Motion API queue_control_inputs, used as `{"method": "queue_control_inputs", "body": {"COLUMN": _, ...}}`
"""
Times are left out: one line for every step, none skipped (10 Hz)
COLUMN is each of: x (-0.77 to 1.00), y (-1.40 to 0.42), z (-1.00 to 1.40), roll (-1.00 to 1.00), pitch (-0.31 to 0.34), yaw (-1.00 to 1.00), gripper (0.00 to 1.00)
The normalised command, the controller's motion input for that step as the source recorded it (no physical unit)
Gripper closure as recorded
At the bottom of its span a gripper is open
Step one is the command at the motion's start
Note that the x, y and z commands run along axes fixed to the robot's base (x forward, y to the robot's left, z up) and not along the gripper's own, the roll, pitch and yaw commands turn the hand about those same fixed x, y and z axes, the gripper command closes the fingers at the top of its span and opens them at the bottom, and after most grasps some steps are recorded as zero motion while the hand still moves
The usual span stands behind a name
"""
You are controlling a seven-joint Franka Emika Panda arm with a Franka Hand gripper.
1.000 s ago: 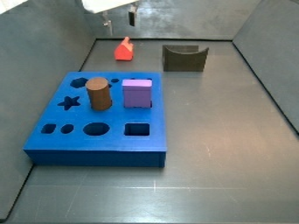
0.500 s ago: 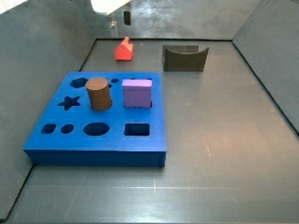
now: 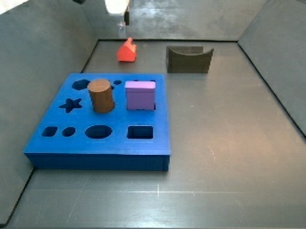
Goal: Pick up the 3 prong object. Move up. Rotate the 3 prong object. Place the 3 prong object on the fixture. Regrasp the 3 prong object. Move to above the board. Insert the 3 prong object.
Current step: Rotate the 3 prong object.
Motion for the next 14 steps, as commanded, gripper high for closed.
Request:
{"method": "queue_control_inputs", "body": {"x": 0.03, "y": 0.00, "z": -0.04, "roll": 0.00, "pitch": -0.006, "yaw": 1.00, "gripper": 0.00}}
{"method": "queue_control_inputs", "body": {"x": 0.03, "y": 0.00, "z": -0.04, "roll": 0.00, "pitch": -0.006, "yaw": 1.00, "gripper": 0.00}}
{"method": "queue_control_inputs", "body": {"x": 0.03, "y": 0.00, "z": -0.04, "roll": 0.00, "pitch": -0.007, "yaw": 1.00, "gripper": 0.00}}
{"method": "queue_control_inputs", "body": {"x": 0.03, "y": 0.00, "z": -0.04, "roll": 0.00, "pitch": -0.007, "yaw": 1.00, "gripper": 0.00}}
{"method": "queue_control_inputs", "body": {"x": 0.03, "y": 0.00, "z": -0.04, "roll": 0.00, "pitch": -0.007, "yaw": 1.00, "gripper": 0.00}}
{"method": "queue_control_inputs", "body": {"x": 0.03, "y": 0.00, "z": -0.04, "roll": 0.00, "pitch": -0.008, "yaw": 1.00, "gripper": 0.00}}
{"method": "queue_control_inputs", "body": {"x": 0.03, "y": 0.00, "z": -0.04, "roll": 0.00, "pitch": -0.008, "yaw": 1.00, "gripper": 0.00}}
{"method": "queue_control_inputs", "body": {"x": 0.03, "y": 0.00, "z": -0.04, "roll": 0.00, "pitch": -0.009, "yaw": 1.00, "gripper": 0.00}}
{"method": "queue_control_inputs", "body": {"x": 0.03, "y": 0.00, "z": -0.04, "roll": 0.00, "pitch": -0.009, "yaw": 1.00, "gripper": 0.00}}
{"method": "queue_control_inputs", "body": {"x": 0.03, "y": 0.00, "z": -0.04, "roll": 0.00, "pitch": -0.010, "yaw": 1.00, "gripper": 0.00}}
{"method": "queue_control_inputs", "body": {"x": 0.03, "y": 0.00, "z": -0.04, "roll": 0.00, "pitch": -0.011, "yaw": 1.00, "gripper": 0.00}}
{"method": "queue_control_inputs", "body": {"x": 0.03, "y": 0.00, "z": -0.04, "roll": 0.00, "pitch": -0.012, "yaw": 1.00, "gripper": 0.00}}
{"method": "queue_control_inputs", "body": {"x": 0.03, "y": 0.00, "z": -0.04, "roll": 0.00, "pitch": -0.013, "yaw": 1.00, "gripper": 0.00}}
{"method": "queue_control_inputs", "body": {"x": 0.03, "y": 0.00, "z": -0.04, "roll": 0.00, "pitch": -0.015, "yaw": 1.00, "gripper": 0.00}}
